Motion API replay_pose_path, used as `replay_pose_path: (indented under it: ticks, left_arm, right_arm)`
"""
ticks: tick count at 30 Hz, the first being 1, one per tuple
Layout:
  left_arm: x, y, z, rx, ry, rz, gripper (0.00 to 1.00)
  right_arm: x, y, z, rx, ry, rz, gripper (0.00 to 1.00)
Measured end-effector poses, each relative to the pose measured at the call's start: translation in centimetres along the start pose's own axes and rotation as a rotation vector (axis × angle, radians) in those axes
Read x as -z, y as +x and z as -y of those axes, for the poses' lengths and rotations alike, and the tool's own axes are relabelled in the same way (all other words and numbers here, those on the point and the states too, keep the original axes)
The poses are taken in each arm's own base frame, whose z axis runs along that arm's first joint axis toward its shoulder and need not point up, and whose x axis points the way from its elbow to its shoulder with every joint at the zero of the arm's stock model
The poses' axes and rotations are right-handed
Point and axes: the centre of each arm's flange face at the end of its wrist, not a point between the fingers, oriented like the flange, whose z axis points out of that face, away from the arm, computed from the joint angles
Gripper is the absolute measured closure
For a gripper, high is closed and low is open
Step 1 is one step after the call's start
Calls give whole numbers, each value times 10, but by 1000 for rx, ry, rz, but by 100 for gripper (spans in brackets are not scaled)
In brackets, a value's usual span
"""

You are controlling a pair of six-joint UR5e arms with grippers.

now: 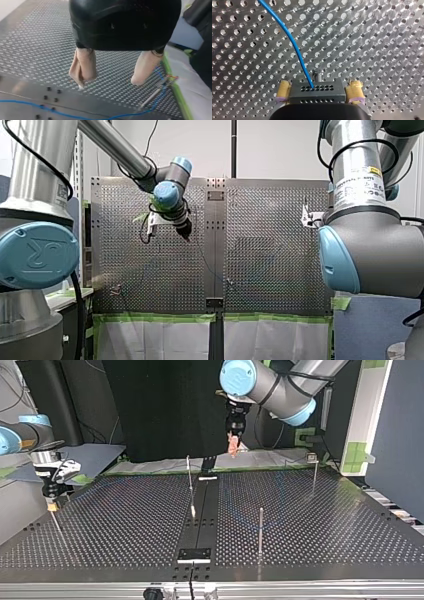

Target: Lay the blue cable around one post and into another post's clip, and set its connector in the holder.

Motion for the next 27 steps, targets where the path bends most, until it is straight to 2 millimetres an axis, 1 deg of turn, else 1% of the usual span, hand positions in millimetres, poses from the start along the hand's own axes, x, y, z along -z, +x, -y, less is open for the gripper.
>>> replay_pose_path:
  ticks: [4,5,11,13,19,23,27]
  left_arm:
    - [1,35,8,-29,-10,-28,0]
    - [2,46,10,-37,-14,-37,0]
    - [10,101,18,-80,-23,-79,0]
    - [13,114,20,-87,-17,-89,0]
    - [26,162,27,-106,22,-137,0]
    - [39,198,29,-142,54,-172,0]
    - [50,215,33,-154,88,-172,0]
  right_arm:
    - [0,0,0,0,0,0,0]
    - [0,0,0,0,0,0,0]
    - [0,0,0,0,0,0,0]
    - [0,0,0,0,0,0,0]
    - [0,0,0,0,0,0,0]
    - [0,0,0,0,0,0,0]
    - [0,0,0,0,0,0,0]
